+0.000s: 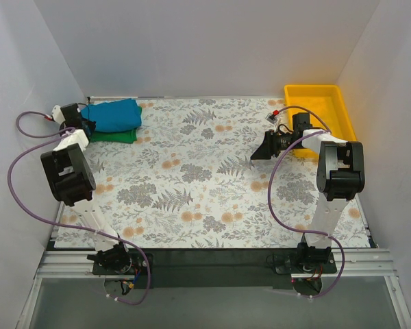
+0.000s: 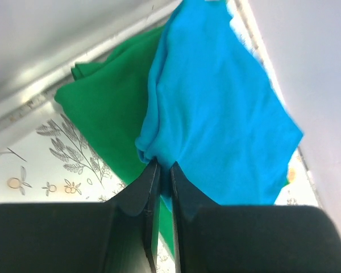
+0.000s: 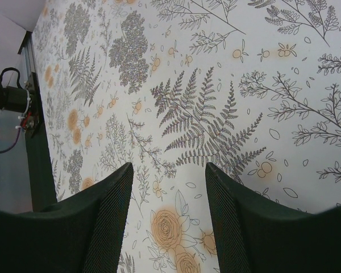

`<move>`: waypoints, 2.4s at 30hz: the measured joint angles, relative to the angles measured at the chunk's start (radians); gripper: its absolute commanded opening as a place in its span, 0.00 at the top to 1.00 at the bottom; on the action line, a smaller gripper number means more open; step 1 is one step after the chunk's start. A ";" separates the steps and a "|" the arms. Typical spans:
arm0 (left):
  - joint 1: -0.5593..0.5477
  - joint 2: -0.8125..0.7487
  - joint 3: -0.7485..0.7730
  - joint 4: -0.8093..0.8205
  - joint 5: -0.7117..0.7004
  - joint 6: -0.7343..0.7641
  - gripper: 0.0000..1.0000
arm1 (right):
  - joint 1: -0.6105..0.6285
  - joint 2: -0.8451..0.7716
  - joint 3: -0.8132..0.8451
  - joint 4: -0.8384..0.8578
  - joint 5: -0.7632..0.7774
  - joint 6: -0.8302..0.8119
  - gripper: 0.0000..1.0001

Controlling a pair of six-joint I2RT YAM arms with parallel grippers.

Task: Fold and stack the t-shirts
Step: Neatly place the folded tshirt to the corner, then reset both grippers

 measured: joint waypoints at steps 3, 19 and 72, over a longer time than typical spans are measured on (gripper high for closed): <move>0.016 -0.026 0.002 -0.001 0.004 0.015 1.00 | 0.000 0.000 0.000 0.000 0.000 -0.002 0.39; 0.088 -0.041 0.017 -0.066 0.097 0.096 0.37 | 0.000 0.000 0.002 -0.001 0.000 -0.007 0.38; -0.104 -0.668 -0.318 0.018 0.472 0.248 0.07 | -0.001 -0.158 -0.059 -0.130 0.221 -0.195 0.32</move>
